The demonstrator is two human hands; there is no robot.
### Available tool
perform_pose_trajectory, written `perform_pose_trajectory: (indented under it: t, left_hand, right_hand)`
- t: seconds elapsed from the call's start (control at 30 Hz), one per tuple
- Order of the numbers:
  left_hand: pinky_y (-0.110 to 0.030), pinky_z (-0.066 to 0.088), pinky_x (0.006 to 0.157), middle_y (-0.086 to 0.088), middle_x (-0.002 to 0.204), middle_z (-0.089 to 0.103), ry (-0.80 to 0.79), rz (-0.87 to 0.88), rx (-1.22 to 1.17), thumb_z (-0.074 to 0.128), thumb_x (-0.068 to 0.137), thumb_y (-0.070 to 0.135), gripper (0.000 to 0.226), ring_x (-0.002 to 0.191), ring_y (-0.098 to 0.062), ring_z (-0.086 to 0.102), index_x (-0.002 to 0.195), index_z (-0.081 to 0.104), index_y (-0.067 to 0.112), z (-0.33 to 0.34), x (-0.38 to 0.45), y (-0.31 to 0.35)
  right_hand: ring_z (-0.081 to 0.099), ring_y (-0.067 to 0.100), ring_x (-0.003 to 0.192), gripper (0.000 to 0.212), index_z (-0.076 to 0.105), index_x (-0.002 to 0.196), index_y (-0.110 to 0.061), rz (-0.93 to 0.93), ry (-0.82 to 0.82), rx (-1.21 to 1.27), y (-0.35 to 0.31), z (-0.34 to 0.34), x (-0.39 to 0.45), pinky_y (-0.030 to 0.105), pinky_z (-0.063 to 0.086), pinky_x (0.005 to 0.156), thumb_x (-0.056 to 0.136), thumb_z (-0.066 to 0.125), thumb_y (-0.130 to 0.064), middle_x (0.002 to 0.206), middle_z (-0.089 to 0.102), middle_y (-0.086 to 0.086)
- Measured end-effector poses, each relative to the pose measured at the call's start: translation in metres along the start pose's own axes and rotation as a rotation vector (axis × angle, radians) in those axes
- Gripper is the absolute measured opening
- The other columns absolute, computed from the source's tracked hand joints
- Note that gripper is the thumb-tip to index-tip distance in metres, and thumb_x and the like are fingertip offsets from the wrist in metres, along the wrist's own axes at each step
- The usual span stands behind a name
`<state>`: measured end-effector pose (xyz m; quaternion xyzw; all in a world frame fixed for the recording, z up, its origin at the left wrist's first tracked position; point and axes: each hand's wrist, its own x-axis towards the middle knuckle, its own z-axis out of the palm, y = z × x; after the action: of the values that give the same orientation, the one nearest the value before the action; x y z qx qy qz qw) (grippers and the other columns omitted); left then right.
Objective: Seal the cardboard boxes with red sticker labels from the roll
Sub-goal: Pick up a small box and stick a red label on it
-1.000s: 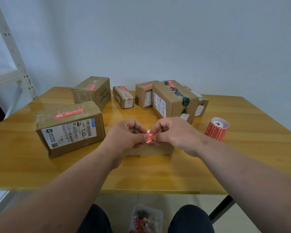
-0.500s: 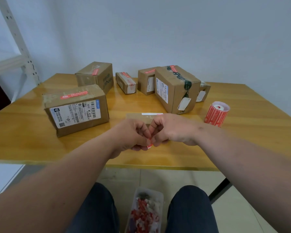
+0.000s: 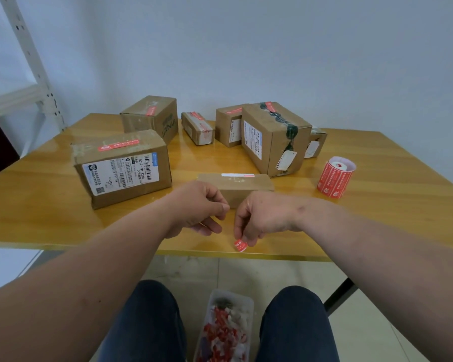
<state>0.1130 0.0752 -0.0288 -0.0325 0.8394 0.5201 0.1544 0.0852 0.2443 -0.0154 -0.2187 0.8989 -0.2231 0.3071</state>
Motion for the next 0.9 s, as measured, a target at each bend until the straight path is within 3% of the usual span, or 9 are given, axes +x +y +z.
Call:
perform_pose_trajectory:
  t: [0.13,0.3,0.47,0.73,0.9]
  left_hand:
    - [-0.038,0.059,0.071,-0.009,0.09,0.071,-0.004,0.002,0.009,0.064,0.093,0.015,0.009,0.074,-0.021,0.072,0.098,0.066,0.007,0.0,0.004,0.002]
    - [-0.031,0.058,0.063,-0.009,0.091,0.071,-0.001,0.007,0.014,0.063,0.094,0.015,0.01,0.069,-0.017,0.072,0.1,0.065,0.007,-0.001,0.01,0.004]
    - [-0.032,0.057,0.064,-0.01,0.09,0.071,-0.013,0.016,0.006,0.062,0.094,0.015,0.008,0.07,-0.019,0.071,0.097,0.065,0.008,-0.002,0.015,0.01]
    - [-0.031,0.057,0.064,-0.008,0.088,0.071,0.0,0.038,0.001,0.062,0.095,0.015,0.007,0.07,-0.017,0.071,0.096,0.065,0.009,0.001,0.014,0.013]
    - [-0.028,0.057,0.061,-0.007,0.086,0.071,0.029,0.072,0.016,0.062,0.095,0.016,0.008,0.069,-0.016,0.07,0.096,0.065,0.009,0.001,0.013,0.016]
  right_hand:
    - [0.067,0.011,0.074,0.017,0.073,0.087,-0.012,0.027,-0.106,-0.017,0.002,-0.001,0.003,0.024,0.052,0.066,0.078,0.071,0.002,0.085,0.072,0.006]
    - [0.067,0.011,0.071,0.017,0.064,0.084,-0.014,0.05,-0.188,-0.045,0.003,-0.003,0.005,0.021,0.049,0.06,0.082,0.067,0.003,0.079,0.068,0.002]
    - [0.067,0.015,0.078,0.017,0.061,0.083,-0.014,0.066,-0.249,-0.073,0.004,-0.006,0.008,0.021,0.05,0.064,0.083,0.068,0.001,0.083,0.068,0.007]
    - [0.065,0.01,0.071,0.017,0.059,0.079,-0.017,0.055,-0.171,-0.066,0.007,-0.009,0.007,0.019,0.048,0.059,0.084,0.071,-0.005,0.073,0.064,0.0]
    - [0.065,0.006,0.068,0.015,0.061,0.087,-0.018,0.024,-0.072,-0.039,0.008,-0.025,0.001,0.021,0.047,0.061,0.082,0.075,-0.013,0.076,0.067,-0.001]
